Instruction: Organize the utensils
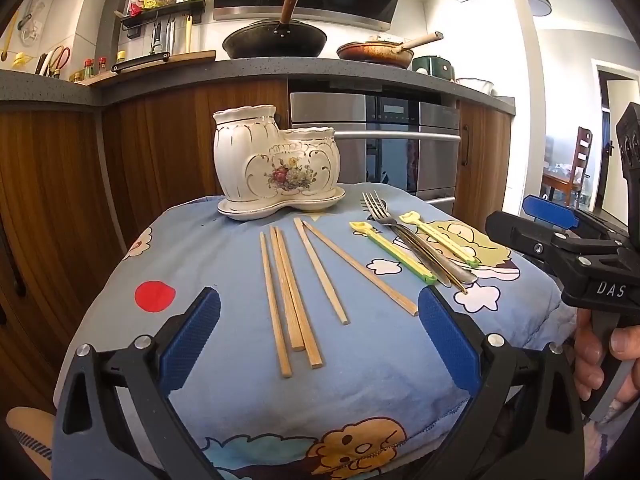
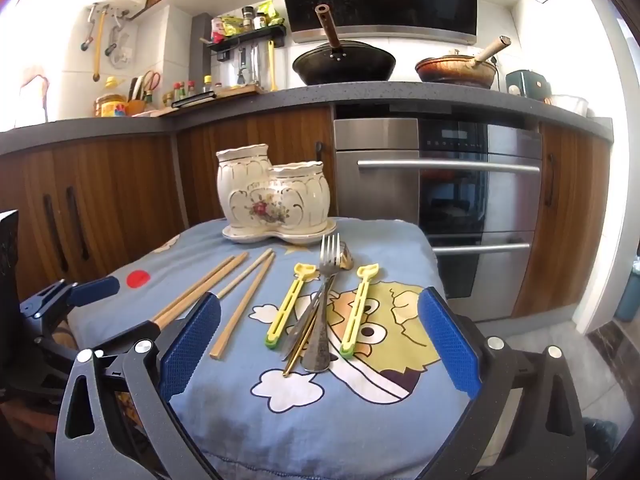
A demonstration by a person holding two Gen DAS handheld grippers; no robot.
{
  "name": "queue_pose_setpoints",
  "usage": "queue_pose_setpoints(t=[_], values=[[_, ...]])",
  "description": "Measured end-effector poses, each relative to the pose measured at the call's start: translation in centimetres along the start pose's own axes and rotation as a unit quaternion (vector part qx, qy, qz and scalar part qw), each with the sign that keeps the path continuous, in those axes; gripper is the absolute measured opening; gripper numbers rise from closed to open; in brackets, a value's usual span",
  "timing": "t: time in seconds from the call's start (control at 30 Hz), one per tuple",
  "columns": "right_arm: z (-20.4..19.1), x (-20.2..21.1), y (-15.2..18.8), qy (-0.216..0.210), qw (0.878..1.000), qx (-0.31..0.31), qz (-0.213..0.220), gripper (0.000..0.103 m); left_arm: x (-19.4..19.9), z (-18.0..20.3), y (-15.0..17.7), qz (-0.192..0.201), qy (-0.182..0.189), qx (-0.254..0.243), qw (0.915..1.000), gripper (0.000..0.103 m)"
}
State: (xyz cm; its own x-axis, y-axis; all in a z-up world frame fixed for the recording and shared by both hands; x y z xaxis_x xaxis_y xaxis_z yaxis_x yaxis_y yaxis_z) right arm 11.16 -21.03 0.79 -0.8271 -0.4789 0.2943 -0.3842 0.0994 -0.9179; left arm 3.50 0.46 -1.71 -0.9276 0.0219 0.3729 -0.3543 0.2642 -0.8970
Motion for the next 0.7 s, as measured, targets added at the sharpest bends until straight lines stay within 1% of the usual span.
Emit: queue_pose_setpoints(t=[0.7], values=[[-0.03, -0.01, -0.01, 0.000, 1.000, -0.001, -0.002, 0.098, -0.09, -0.11, 0.08, -0.003, -0.003, 0.002, 1.0000, 0.098]])
Point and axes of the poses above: each gripper's, at about its wrist camera, not at the fingertips, and x roughly against the way its jaws point, z to its right, y to its underside, the point moved 3 cm from there along -x, roughly the way its jaws point, and after that the axes turned 12 degrees about -x, right-handed, at the moved point
